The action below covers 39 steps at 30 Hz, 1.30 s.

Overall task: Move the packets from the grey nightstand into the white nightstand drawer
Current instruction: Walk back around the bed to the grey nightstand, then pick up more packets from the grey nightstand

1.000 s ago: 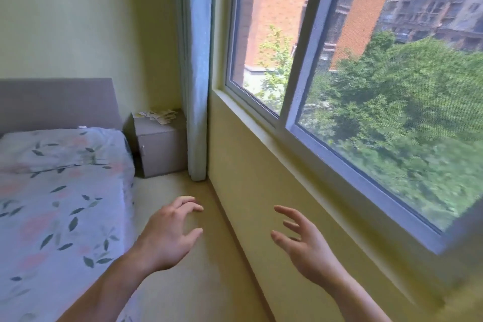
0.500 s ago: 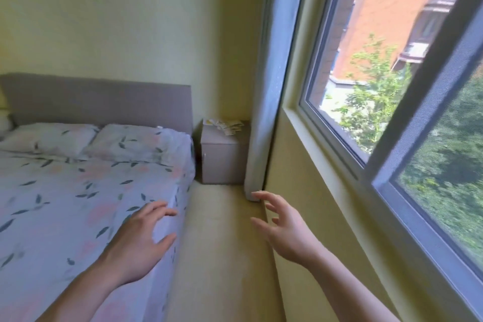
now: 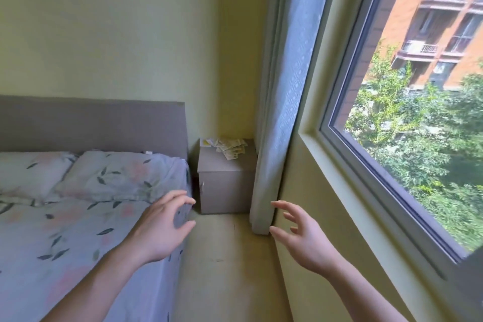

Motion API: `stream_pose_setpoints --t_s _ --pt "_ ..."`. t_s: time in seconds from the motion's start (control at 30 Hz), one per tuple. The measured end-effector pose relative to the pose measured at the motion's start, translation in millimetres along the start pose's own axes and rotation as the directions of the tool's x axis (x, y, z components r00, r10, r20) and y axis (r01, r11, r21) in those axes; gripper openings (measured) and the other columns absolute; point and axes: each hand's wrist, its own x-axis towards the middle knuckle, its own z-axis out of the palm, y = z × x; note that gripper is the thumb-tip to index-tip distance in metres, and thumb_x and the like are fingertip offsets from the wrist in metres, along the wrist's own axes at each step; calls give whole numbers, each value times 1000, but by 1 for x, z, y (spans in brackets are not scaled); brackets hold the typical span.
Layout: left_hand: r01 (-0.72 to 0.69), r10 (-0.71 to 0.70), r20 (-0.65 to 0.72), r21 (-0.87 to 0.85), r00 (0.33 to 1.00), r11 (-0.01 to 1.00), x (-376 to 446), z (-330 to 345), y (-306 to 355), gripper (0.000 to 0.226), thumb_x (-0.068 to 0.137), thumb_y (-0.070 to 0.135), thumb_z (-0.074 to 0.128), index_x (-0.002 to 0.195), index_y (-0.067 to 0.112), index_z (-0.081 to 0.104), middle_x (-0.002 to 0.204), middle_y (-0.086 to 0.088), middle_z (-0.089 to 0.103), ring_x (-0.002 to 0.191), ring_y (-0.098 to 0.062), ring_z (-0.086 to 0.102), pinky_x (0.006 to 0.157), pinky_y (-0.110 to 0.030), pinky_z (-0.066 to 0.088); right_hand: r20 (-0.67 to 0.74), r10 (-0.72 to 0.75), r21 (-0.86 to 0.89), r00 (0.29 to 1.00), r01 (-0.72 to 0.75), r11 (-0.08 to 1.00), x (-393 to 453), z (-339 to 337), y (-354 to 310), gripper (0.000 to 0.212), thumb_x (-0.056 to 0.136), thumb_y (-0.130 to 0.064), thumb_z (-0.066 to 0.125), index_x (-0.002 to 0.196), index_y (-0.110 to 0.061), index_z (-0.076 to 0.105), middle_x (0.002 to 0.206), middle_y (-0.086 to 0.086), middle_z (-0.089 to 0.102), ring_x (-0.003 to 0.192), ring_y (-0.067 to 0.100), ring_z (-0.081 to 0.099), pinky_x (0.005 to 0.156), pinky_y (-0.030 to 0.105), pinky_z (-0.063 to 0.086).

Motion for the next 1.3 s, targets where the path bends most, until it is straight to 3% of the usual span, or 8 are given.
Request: stream_pose_setpoints --t_s 0.3,0.63,0.9,1.17,1.3 --pt "-24 24 46 -5 999 1000 179 20 -21 37 95 40 64 130 39 55 148 25 34 135 -3 41 106 -18 29 52 18 47 998 -21 999 188 15 27 50 91 -34 70 137 -46 52 141 -28 48 133 -4 45 115 28 39" --pt "95 -97 41 56 994 994 376 32 -72 36 95 40 65 129 40 54 146 23 35 137 -3 41 108 -15 26 146 -36 84 989 24 996 434 21 52 52 90 -26 72 138 -35 54 138 -20 51 129 1 49 107 15 36" --pt "205 -206 32 39 978 978 482 36 -128 34 93 38 68 124 42 53 144 24 35 136 -2 40 107 -15 24 255 -42 61 966 27 998 586 35 52 53 90 -31 70 139 -40 52 141 -16 48 129 8 50 104 21 42" --pt "205 -208 117 29 971 978 639 65 -202 40 89 40 71 127 35 60 141 22 43 133 -3 46 112 -20 31 262 64 -3 963 -65 998 722 55 83 55 89 -31 70 140 -36 52 138 -18 47 130 4 46 113 25 39" --pt "177 -179 199 28 963 984 746 93 -245 43 88 40 70 130 32 62 142 20 42 131 -4 49 110 -18 31 215 155 -9 964 -156 988 809 77 112 52 87 -28 73 135 -37 56 136 -13 52 125 5 51 106 19 40"
